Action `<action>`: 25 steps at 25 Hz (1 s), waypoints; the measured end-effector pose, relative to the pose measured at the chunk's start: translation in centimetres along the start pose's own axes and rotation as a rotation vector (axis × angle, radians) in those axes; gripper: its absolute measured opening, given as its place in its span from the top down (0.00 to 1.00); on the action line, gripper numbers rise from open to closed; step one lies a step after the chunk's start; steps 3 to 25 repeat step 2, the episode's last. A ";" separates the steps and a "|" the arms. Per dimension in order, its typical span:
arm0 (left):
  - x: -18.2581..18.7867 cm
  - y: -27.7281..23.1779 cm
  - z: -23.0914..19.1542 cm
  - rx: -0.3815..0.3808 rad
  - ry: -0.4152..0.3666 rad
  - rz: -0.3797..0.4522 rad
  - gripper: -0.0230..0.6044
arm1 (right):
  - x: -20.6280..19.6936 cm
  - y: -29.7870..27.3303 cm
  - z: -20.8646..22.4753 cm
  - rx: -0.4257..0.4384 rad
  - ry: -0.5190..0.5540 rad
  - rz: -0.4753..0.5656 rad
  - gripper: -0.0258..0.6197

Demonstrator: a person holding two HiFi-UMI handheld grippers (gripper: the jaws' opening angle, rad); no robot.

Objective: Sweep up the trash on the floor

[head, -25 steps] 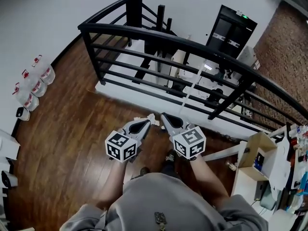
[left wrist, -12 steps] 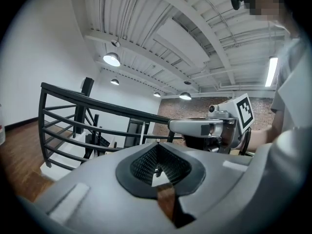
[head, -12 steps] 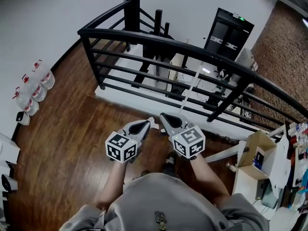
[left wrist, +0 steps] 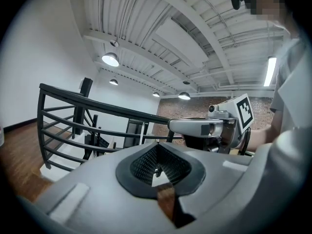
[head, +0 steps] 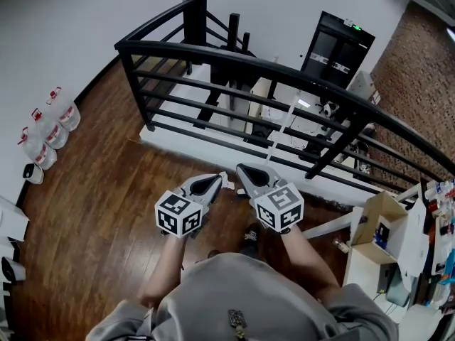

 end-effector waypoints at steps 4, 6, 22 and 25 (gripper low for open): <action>0.0 0.0 0.0 0.001 -0.003 -0.001 0.96 | 0.1 0.0 -0.1 0.002 0.003 0.002 0.96; 0.0 0.0 0.0 0.001 -0.003 -0.001 0.96 | 0.1 0.0 -0.1 0.002 0.003 0.002 0.96; 0.0 0.0 0.0 0.001 -0.003 -0.001 0.96 | 0.1 0.0 -0.1 0.002 0.003 0.002 0.96; 0.0 0.0 0.0 0.001 -0.003 -0.001 0.96 | 0.1 0.0 -0.1 0.002 0.003 0.002 0.96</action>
Point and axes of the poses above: the fingertips, and each gripper's own axes: y backward along the fingers, z to its right, x out of its top, the point moved 9 cm from there along y, backward along the fingers, and after that the axes turned 3 degrees about -y, right-handed, at the moved point
